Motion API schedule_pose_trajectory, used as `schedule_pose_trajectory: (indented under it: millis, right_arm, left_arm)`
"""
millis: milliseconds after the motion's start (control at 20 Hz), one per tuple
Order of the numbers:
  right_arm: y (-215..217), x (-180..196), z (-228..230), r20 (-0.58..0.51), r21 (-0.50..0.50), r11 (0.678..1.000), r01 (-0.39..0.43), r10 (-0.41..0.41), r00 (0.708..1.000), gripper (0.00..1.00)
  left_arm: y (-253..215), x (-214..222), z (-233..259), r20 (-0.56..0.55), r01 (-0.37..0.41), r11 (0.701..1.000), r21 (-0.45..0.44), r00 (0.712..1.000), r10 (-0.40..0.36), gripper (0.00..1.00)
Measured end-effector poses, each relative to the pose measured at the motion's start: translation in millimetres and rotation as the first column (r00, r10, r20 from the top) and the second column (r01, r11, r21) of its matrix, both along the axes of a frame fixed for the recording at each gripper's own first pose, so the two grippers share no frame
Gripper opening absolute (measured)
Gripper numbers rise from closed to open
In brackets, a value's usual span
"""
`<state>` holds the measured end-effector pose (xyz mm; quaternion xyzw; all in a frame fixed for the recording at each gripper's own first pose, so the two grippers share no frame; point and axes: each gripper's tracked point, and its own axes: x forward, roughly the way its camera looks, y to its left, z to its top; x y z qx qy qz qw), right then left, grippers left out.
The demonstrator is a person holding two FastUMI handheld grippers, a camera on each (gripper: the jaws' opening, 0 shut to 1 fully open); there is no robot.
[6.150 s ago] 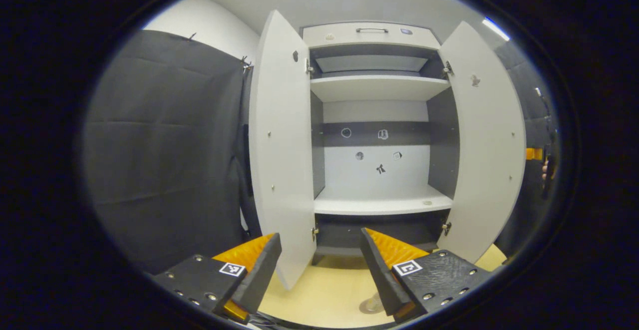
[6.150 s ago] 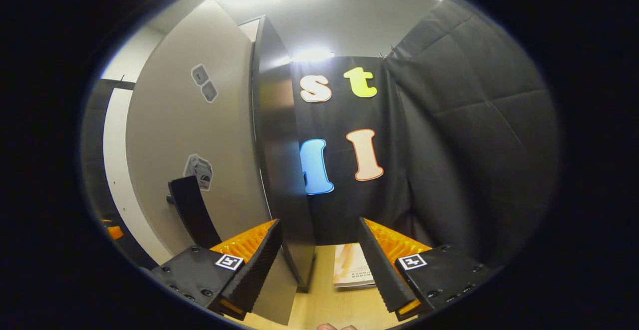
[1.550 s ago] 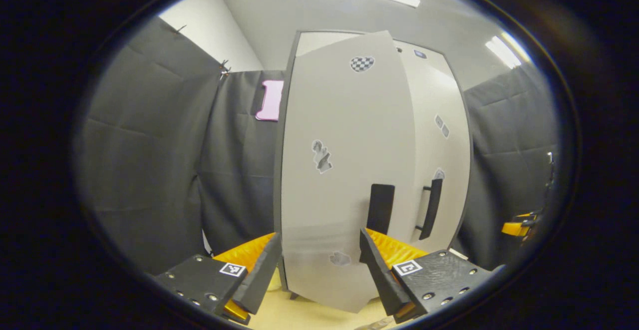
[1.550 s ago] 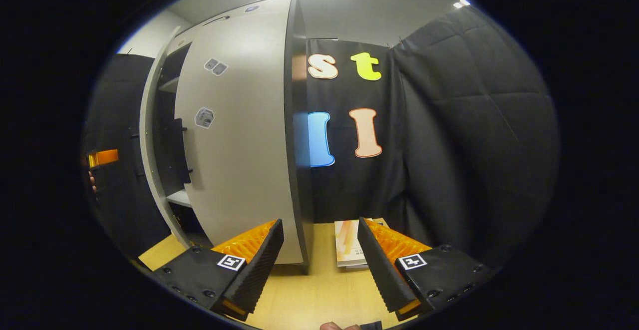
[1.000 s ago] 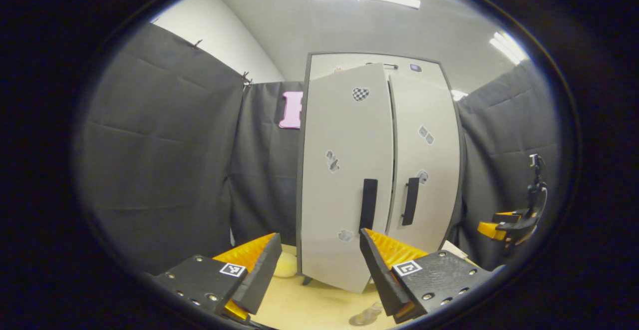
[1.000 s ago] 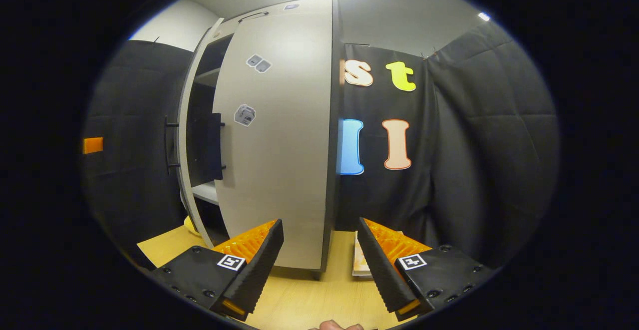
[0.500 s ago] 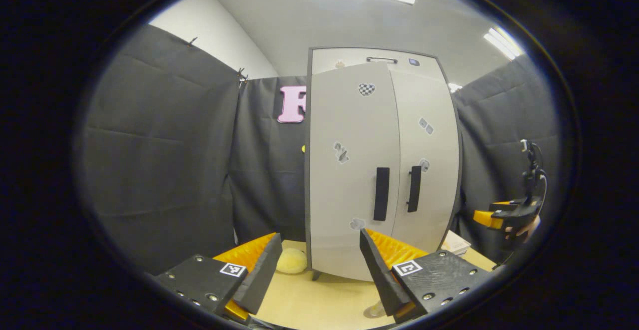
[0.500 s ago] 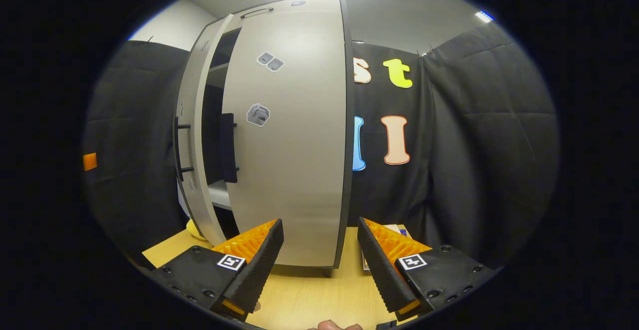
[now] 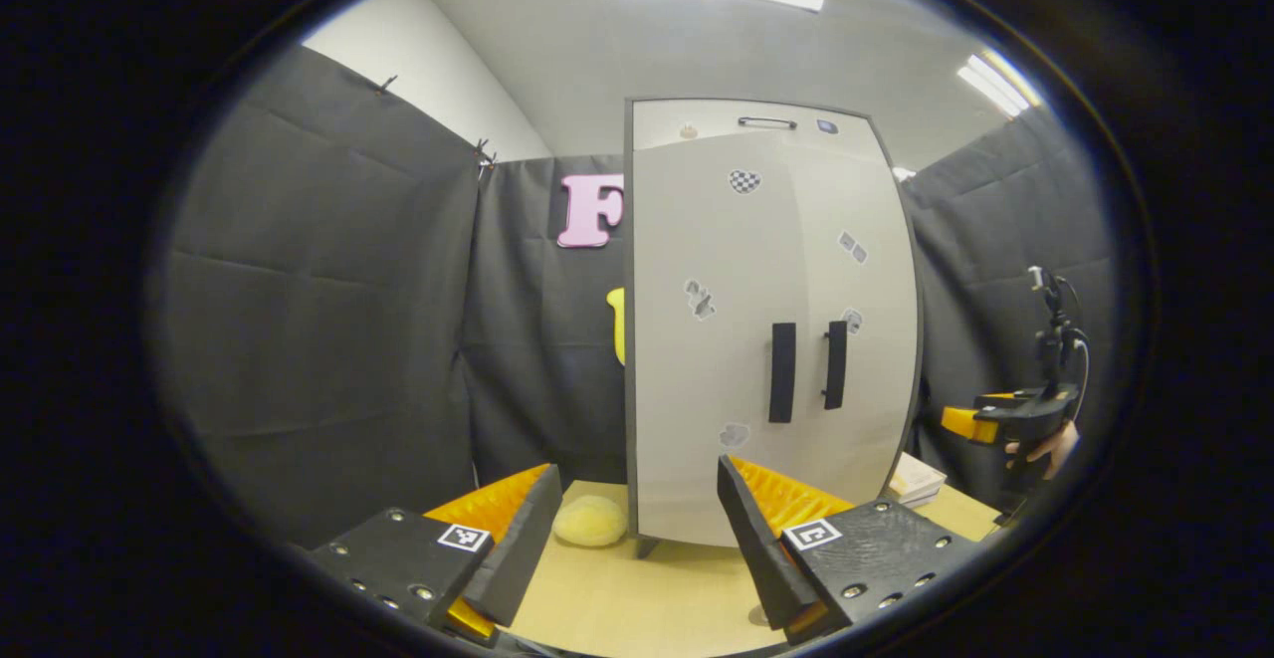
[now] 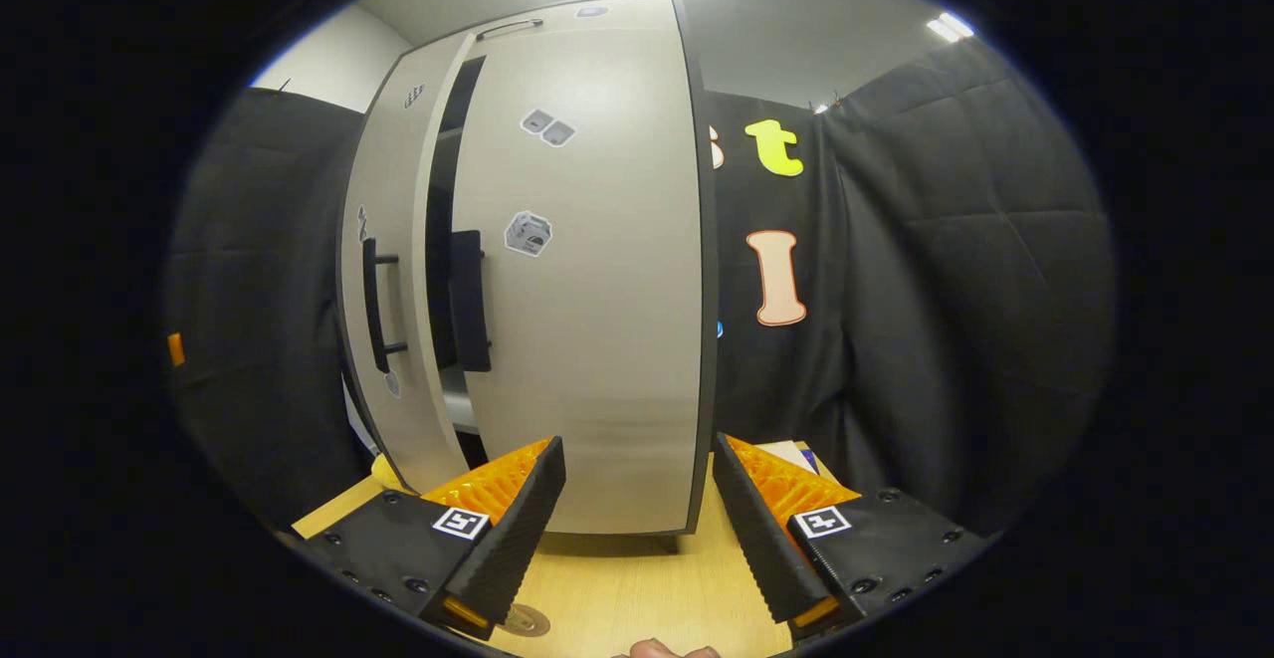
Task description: Grasp the bottle in the cabinet with the left hand and place it on the coaster, then close the right door with the right hand and the left door with the left hand.
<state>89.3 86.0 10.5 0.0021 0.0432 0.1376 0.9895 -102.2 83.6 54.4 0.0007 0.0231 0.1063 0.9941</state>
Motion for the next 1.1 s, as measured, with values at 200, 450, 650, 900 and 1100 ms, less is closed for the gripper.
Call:
schedule_pose_trajectory:
  millis: [200, 450, 650, 900, 1100]
  right_arm:
    - [8.9, -6.6, 2.2, 0.027, -0.008, 1.0, -0.005, 0.005, 1.0, 0.92]
    - [3.8, -12.3, -1.7, 0.028, -0.022, 1.0, 0.009, -0.008, 1.0, 0.95]
    - [-5.9, -12.5, -4.3, 0.015, -0.01, 0.999, 0.033, -0.032, 0.999, 0.95]
    - [-15.9, -12.9, -12.6, -0.002, 0.003, 0.998, 0.057, -0.057, 0.998, 0.95]
    - [-23.3, -15.8, -21.1, -0.013, -0.014, 0.998, 0.067, -0.067, 0.998, 0.95]
  left_arm:
    - [0.5, 5.9, -12.9, -0.018, 0.012, 1.0, -0.006, 1.0, -0.012, 0.92]
    - [-3.6, 5.0, -17.4, -0.008, 0.037, 0.999, -0.013, 0.999, -0.038, 0.91]
    - [-11.7, 12.2, -14.5, 0.007, 0.048, 0.999, -0.003, 0.999, -0.048, 0.91]
    - [-16.6, 16.5, -17.1, 0.004, 0.059, 0.998, 0.016, 0.998, -0.059, 0.91]
    - [-19.5, 15.4, -19.8, 0.005, 0.057, 0.998, 0.018, 0.998, -0.058, 0.91]
